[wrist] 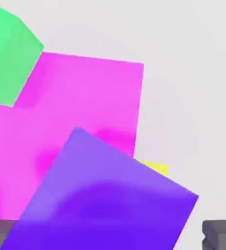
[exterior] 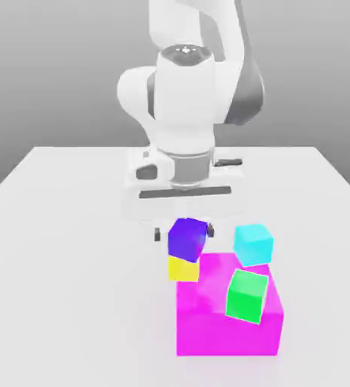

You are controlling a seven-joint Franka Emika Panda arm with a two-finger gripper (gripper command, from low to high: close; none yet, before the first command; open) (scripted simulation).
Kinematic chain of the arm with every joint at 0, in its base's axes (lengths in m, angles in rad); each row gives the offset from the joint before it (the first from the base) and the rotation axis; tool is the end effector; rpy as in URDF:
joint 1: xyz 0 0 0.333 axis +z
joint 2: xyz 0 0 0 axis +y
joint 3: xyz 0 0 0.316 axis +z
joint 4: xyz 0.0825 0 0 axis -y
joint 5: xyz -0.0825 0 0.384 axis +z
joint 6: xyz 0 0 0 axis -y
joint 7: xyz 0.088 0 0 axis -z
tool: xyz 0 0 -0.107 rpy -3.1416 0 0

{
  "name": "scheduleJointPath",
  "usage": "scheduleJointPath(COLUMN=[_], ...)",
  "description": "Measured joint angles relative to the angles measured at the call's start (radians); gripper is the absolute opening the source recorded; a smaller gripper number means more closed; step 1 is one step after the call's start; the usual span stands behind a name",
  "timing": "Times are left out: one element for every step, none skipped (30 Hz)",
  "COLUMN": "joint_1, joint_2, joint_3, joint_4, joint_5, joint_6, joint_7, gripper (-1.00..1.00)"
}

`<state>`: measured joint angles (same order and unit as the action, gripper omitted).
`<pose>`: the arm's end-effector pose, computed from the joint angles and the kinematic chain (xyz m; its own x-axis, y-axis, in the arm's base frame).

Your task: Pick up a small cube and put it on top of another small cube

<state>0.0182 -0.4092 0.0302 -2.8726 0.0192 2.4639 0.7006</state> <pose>0.3428 0.0153 0.3015 0.7840 -0.6207 0.0003 -0.6207 -0.7840 -0.0003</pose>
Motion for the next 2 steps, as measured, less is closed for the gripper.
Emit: scheduleJointPath(joint_1=[0.0, 0.0], joint_2=[-0.029, -0.06], joint_3=[-0.001, -0.001], joint_4=[0.011, 0.022], joint_5=[0.0, 0.0], joint_6=[-0.04, -0.082], joint_7=[0.0, 0.0], gripper=[1.0, 1.0])
